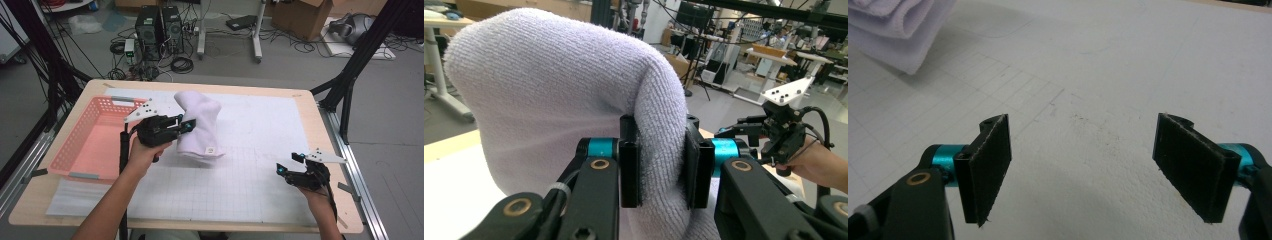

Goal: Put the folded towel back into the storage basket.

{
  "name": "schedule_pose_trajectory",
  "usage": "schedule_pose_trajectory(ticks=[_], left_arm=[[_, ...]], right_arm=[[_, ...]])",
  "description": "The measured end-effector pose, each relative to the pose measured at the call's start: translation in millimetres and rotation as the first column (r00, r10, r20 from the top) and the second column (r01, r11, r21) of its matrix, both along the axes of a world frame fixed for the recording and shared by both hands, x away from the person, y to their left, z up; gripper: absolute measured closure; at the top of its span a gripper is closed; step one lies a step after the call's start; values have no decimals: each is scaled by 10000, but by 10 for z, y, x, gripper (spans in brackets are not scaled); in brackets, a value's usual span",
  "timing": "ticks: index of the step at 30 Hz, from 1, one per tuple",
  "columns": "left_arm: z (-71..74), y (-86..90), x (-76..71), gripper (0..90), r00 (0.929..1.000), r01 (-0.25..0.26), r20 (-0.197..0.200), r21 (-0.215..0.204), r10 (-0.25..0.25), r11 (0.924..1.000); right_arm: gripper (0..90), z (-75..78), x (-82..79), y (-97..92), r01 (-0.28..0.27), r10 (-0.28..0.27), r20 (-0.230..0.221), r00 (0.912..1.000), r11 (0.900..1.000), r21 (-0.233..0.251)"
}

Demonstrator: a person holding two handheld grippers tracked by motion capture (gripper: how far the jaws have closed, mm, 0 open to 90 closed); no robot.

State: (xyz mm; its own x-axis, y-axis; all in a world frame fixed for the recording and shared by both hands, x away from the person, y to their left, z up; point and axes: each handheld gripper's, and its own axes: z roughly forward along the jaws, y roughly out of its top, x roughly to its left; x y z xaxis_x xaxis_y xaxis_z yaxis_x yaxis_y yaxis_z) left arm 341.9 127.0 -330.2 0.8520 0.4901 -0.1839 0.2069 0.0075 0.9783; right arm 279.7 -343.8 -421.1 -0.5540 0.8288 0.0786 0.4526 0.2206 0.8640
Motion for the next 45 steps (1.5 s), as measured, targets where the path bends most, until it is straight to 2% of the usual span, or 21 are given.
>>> schedule_pose_trajectory(ticks=[11, 15, 19, 24, 29, 36, 45], left_arm=[[149, 361, -36, 735, 9985, -496, 226, -169, 500, 9986], [207, 479, -63, 736, 9972, -612, 422, -274, 623, 9978], [277, 599, -92, 736, 9952, -747, 603, -381, 769, 9965], [359, 763, -135, 735, 9904, -1002, 919, -335, 1029, 9944], [443, 952, -160, 735, 9879, -1128, 1041, -280, 1151, 9932], [533, 1223, -196, 735, 9837, -1327, 1150, -560, 1384, 9896], [553, 1511, -235, 734, 9818, -1501, 1055, -771, 1578, 9857]], right_arm=[[223, 13, 7, 5, 55, -56, 50, 10000, 9999, 155], [223, 16, 11, 20, 50, -51, 42, 10000, 9998, 206], [223, 20, 12, 29, 54, -55, 41, 10000, 9998, 213], [223, 22, 15, 29, 2, -3, 63, 10000, 9999, 150], [223, 26, 17, 17, 114, -115, 99, 9999, 9998, 171], [223, 22, 25, 28, 100, -101, 90, 9999, 9999, 111], [223, 35, 25, 7, 168, -170, 91, 9998, 9997, 179]])
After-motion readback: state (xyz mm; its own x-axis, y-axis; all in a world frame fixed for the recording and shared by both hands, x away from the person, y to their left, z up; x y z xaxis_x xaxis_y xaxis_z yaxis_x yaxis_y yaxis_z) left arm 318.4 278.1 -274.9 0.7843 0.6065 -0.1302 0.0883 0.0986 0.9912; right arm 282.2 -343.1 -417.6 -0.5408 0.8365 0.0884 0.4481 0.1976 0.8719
